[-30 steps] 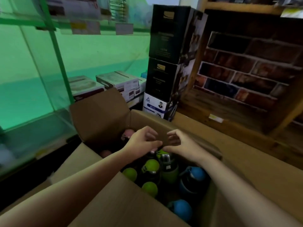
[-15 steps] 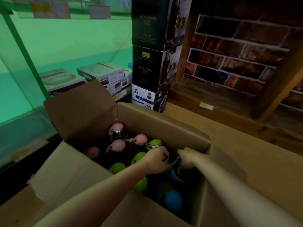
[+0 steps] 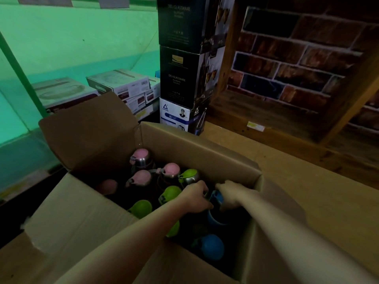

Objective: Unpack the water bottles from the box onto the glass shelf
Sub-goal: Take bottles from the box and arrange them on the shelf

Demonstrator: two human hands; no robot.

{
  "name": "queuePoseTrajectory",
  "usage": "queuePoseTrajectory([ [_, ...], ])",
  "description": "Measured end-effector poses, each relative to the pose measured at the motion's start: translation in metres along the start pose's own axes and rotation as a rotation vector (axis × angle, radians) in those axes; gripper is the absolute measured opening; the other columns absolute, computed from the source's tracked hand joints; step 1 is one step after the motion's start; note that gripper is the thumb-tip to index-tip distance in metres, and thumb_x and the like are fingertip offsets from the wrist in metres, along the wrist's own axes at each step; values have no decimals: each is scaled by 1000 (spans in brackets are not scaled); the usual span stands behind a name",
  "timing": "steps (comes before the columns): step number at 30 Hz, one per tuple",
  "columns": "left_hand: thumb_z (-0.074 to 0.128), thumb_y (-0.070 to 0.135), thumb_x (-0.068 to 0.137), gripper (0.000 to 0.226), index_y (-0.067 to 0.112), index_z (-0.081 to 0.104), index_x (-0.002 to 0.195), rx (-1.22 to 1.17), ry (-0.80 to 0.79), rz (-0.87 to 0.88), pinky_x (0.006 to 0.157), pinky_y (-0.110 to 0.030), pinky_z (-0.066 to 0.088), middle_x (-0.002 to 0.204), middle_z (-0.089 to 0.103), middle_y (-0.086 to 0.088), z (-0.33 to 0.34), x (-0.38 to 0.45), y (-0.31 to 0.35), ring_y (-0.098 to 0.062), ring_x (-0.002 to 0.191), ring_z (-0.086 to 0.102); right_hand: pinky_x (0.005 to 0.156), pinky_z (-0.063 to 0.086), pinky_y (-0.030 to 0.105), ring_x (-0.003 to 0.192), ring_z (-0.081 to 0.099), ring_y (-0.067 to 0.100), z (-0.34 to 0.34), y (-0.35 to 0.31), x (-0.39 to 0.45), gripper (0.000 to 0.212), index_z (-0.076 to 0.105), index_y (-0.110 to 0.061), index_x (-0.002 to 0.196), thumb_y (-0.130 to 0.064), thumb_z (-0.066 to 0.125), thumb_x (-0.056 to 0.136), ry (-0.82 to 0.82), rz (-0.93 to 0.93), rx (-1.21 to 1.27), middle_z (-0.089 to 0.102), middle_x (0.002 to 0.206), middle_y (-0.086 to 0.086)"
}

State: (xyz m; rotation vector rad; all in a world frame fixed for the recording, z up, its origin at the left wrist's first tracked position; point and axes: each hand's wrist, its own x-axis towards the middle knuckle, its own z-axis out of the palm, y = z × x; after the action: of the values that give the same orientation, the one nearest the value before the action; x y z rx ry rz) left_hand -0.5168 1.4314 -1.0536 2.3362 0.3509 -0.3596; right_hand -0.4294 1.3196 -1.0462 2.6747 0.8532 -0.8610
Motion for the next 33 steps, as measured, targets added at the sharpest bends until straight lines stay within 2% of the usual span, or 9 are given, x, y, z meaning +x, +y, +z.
queuePoseTrajectory([
  [8,79,39,69,89,10,33,139,-82,-55,-27,102,-30,40,139,47,-6,0,1,-7,-23,127,46,79,47,34,97,54,22,-39,-7,-31,58,51,-21,118,-42,73,69,69,-143,80,51,114,5],
  [13,88,28,58,93,23,34,134,-463,-121,39,106,-29,39,128,51,13,-14,-6,-18,-6,120,48,86,52,37,96,57,17,-73,-23,-47,61,43,-24,123,-37,71,71,154,-217,277,54,113,1],
  [15,85,19,64,82,26,37,130,-590,-102,43,91,-31,52,123,56,10,-24,-12,-21,-4,108,56,81,54,34,92,58,16,-83,-31,-52,62,39,-25,122,-37,72,72,212,-252,383,53,108,-1],
  [16,80,12,70,67,29,41,123,-654,-95,64,77,-24,55,114,58,12,-32,-17,-21,0,98,58,80,54,33,92,58,15,-86,-34,-53,63,38,-25,122,-38,73,72,244,-275,435,52,108,-1],
  [18,75,8,75,59,31,43,119,-744,-53,79,58,-15,53,104,58,16,-49,-23,-24,0,87,59,89,49,34,104,54,15,-91,-38,-55,68,36,-25,126,-45,72,73,301,-317,532,49,119,-2],
  [22,85,33,58,81,42,41,126,-760,43,12,81,-47,57,122,58,9,-91,-39,-35,-18,108,59,100,35,26,127,39,14,-108,-51,-69,88,19,-28,145,-46,70,76,234,-460,671,38,132,-6],
  [27,78,27,72,74,38,38,133,-667,144,86,79,-47,57,124,57,5,-156,-72,-43,-19,107,61,111,21,23,142,21,15,-126,-96,-77,119,-9,-31,149,-36,79,70,251,-577,645,14,157,-2],
  [30,81,31,68,73,39,42,129,-633,201,106,81,-49,56,122,61,5,-201,-105,-42,-20,106,64,91,30,0,126,33,3,-152,-131,-91,114,-2,-24,150,-25,80,71,311,-674,707,32,136,-14],
  [33,85,46,47,86,38,48,124,-626,300,115,77,-49,56,121,64,4,-246,-146,-42,-22,102,67,76,35,-6,118,42,3,-184,-169,-115,103,11,-24,146,-19,81,71,376,-801,705,39,125,-15],
])
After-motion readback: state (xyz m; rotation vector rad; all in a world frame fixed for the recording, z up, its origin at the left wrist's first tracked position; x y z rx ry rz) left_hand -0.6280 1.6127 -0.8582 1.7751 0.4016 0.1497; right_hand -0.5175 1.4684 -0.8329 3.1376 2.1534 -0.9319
